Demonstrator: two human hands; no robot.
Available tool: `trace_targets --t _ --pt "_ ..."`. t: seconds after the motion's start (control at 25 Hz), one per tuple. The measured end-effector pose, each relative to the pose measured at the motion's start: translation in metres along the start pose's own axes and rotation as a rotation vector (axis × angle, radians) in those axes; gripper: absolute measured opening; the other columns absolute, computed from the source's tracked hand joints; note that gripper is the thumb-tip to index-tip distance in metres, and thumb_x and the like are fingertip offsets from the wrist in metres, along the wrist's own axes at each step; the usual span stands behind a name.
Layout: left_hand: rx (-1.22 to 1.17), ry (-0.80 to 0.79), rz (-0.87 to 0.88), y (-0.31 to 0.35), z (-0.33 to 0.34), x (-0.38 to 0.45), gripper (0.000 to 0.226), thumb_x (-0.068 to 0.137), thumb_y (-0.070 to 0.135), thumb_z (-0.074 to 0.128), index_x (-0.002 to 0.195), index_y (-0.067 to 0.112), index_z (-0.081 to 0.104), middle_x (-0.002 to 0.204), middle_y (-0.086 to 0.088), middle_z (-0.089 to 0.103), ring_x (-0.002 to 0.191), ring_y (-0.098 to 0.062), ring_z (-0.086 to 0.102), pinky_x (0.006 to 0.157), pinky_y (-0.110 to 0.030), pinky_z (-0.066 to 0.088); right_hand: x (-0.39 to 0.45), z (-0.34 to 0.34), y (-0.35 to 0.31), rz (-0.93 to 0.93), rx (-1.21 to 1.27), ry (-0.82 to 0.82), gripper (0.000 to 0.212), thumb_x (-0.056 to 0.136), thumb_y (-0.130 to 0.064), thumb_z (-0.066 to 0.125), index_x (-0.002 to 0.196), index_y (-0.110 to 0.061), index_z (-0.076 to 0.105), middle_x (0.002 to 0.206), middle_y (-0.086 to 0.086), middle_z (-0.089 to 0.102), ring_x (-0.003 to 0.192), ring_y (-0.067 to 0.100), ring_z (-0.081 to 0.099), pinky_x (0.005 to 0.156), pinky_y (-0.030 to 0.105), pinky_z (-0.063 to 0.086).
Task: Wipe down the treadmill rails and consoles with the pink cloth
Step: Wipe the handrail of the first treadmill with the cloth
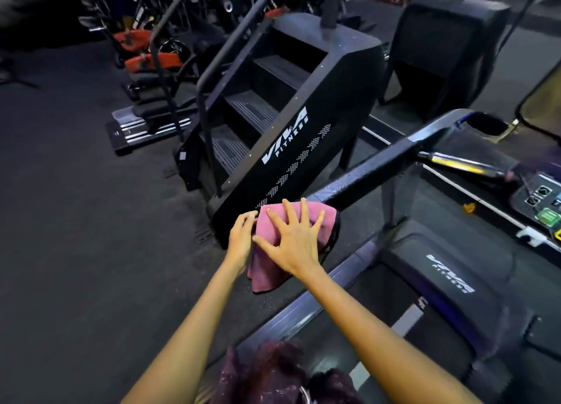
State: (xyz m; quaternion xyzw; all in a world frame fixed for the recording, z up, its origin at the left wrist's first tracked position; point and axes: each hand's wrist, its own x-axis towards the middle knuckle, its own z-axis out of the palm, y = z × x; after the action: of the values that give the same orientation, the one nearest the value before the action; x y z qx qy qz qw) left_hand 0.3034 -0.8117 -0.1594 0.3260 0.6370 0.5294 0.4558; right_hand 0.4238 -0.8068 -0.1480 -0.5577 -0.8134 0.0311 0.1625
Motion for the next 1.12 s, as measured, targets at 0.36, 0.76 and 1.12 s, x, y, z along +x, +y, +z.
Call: trace_targets --t 0.36,0.76,1.12 --pt "-0.063 -0.153 -0.05 -0.007 -0.015 0.008 0.038 0.101 0.036 0.022 0.118 0.015 0.051 0.119 -0.007 0.057 0.113 -0.02 0.05 0.102 -0.041 0.037 -0.003 0.002 0.026 -0.265 -0.02 0.148 0.048 0.072 -0.044 0.043 0.112 -0.032 0.067 0.113 0.002 0.064 0.102 0.037 0.057 0.082 0.055 0.043" --pt "0.037 -0.053 -0.013 -0.002 -0.009 0.019 0.044 0.101 0.039 0.024 0.11 0.013 0.058 0.1 -0.005 0.062 0.098 -0.02 0.054 0.093 -0.036 0.041 0.014 -0.001 0.02 -0.268 -0.014 0.048 0.045 0.073 -0.038 0.039 0.106 -0.028 0.068 0.113 -0.002 0.064 0.107 0.033 0.049 0.085 0.054 0.04" --pt "1.149 -0.074 0.665 -0.01 0.035 -0.012 0.058 0.091 0.044 0.03 0.127 0.006 0.054 0.128 -0.008 0.058 0.117 -0.025 0.055 0.097 -0.05 0.042 0.035 -0.016 0.072 0.053 0.04 -0.02 0.054 0.08 -0.043 0.029 0.123 -0.027 0.058 0.134 -0.001 0.048 0.123 0.031 0.035 0.095 0.05 0.028"
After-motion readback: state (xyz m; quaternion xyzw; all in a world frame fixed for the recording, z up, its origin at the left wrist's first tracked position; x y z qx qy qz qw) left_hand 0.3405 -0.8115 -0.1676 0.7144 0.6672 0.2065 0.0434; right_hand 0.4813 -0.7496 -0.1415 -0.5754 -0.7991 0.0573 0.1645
